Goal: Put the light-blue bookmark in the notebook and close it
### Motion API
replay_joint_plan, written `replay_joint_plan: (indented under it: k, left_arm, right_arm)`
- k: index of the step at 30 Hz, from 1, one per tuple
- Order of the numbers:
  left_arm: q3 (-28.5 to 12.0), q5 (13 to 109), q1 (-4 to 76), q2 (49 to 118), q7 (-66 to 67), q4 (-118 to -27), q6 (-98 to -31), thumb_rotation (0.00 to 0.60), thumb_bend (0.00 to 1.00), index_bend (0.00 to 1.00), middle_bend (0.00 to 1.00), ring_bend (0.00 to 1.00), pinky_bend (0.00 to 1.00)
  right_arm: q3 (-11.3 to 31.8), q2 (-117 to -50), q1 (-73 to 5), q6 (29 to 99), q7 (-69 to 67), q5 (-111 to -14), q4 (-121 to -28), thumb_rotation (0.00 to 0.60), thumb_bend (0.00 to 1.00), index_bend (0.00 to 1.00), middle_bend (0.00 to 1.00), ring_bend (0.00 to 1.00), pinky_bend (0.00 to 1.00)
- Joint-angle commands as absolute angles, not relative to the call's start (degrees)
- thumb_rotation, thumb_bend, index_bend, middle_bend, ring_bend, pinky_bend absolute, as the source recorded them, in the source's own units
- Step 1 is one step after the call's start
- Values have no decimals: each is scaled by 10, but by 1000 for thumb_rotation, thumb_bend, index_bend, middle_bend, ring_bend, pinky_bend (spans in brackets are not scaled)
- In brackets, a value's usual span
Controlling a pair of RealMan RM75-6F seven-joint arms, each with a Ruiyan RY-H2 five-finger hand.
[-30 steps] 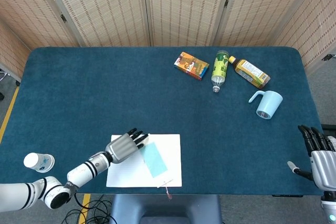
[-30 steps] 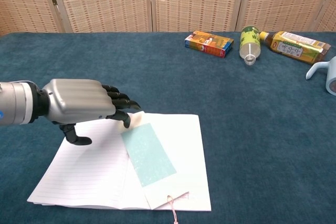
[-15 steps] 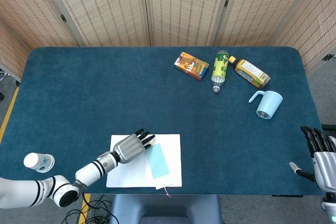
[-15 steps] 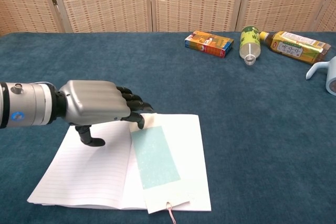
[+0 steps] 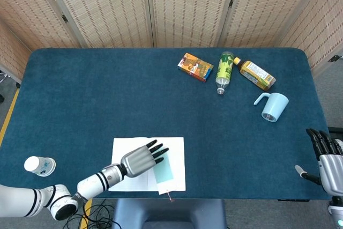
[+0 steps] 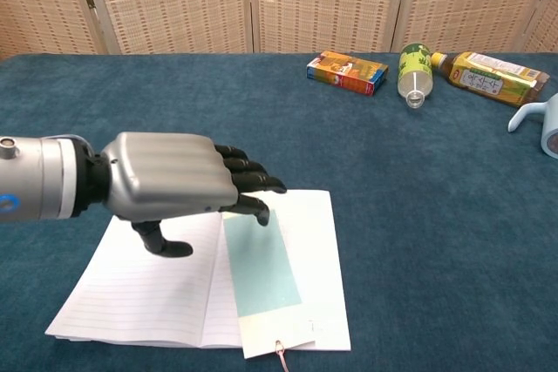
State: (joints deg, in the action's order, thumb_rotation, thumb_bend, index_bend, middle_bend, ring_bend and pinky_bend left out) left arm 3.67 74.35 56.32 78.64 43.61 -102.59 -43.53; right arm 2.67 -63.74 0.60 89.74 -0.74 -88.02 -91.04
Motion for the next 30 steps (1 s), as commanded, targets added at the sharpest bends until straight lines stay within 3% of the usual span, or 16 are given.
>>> replay_joint_plan:
  k: [1,8,14,30]
  left_arm:
    - [53,787,563,783,426,-1046,-432,600,348,202,0,0,128]
    - [62,812,565,793,438,-1057,-422,600,354,208,0,0,128]
    - [64,809,564,806,466,-1066,-419,600,424,208,0,0,127]
    - [54,666,583,858,636,-1108,-449,600,479,210,0,0,102]
  right_arm:
    - [27,-637,6,897,-8,-880,-910,600,71,0,110,94,168]
    - [26,-638,6,895,-9,-879,-910,600,70,0,110,94,168]
    - [26,-638,6,895,-11,-879,-907,600,71,0,110,94,168]
    - [25,-641,10,894,-25,-874,-895,600,71,0,110,94,168]
